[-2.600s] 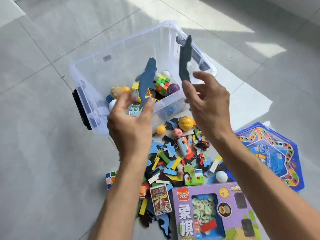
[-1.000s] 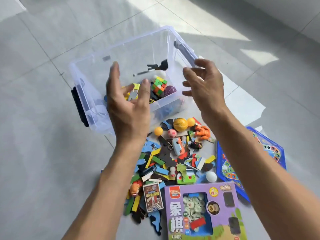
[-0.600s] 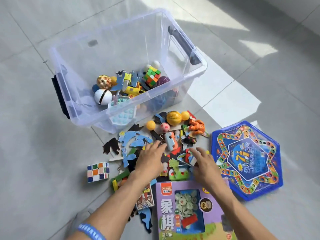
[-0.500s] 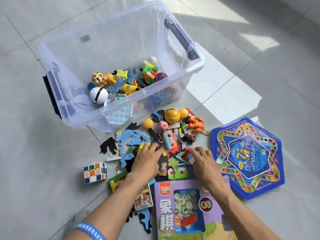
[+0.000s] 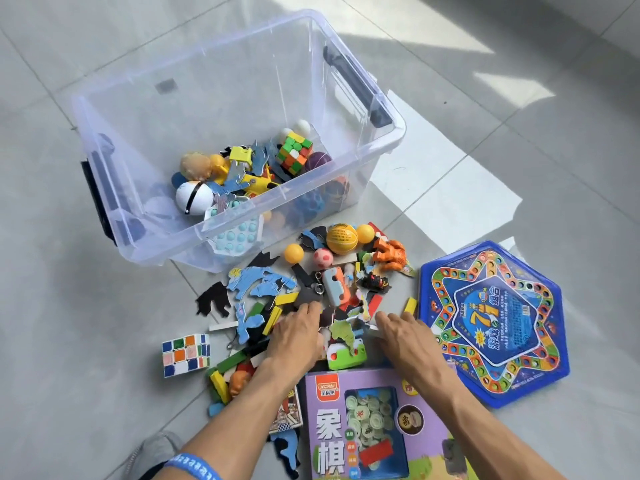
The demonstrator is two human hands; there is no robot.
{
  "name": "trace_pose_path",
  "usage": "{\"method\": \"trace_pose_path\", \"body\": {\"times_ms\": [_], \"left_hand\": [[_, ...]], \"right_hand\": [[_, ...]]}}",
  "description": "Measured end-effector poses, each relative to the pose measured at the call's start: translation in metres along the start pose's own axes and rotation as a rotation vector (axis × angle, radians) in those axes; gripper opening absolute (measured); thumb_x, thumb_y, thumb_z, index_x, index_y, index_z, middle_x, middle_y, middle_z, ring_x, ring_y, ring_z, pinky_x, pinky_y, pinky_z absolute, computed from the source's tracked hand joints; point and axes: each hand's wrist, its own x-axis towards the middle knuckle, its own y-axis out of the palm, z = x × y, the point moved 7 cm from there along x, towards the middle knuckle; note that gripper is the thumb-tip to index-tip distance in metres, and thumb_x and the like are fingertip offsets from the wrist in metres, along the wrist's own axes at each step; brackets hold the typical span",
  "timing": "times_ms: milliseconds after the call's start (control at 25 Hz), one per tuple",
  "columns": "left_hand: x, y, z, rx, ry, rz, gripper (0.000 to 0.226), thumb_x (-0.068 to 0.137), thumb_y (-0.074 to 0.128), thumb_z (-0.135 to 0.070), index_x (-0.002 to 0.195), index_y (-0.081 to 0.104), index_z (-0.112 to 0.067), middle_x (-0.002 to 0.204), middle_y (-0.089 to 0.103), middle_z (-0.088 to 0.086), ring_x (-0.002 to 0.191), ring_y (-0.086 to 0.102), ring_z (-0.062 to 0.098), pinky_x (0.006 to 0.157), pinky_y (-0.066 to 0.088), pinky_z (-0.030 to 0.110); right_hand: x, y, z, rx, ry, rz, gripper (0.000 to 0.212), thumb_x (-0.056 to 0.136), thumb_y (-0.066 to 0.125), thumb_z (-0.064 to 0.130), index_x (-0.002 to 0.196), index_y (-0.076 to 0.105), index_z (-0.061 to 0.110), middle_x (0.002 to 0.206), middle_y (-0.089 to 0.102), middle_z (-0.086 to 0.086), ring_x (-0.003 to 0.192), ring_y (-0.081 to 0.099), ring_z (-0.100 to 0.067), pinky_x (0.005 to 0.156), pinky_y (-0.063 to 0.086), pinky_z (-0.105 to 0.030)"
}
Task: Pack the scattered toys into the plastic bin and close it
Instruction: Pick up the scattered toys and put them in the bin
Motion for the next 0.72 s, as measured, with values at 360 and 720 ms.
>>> {"method": "trace_pose_path", "body": {"times_ms": [360,720], "left_hand": [[-0.051,-0.059,0.013,-1.087,-0.515,-0.213,0.019,0.094,0.048,-0.012,0.089,0.064,-0.022,0.084,0.069,0.007,0.073,0.065,0.023,0.065,0.05,0.029],[-0.041,-0.254,0.007,-1.3,-0.242,-0.629,0.032,0.093,0.058,-0.027,0.125,0.06,-0.024,0.113,0.067,-0.005,0.102,0.066,0.015,0.078,0.057,0.031]], "right_hand": [[-0.032,-0.105,0.029,0.976,0.238,-0.303,0.03,0.091,0.05,0.054,0.073,0.047,0.03,0.056,0.055,-0.006,0.051,0.05,-0.026,0.047,0.04,-0.04],[0.072,-0.298,0.076,1.086,0.204,-0.422,0.059,0.09,0.054,0.056,0.135,0.046,0.018,0.119,0.059,0.003,0.102,0.059,-0.014,0.086,0.049,-0.037]]}}
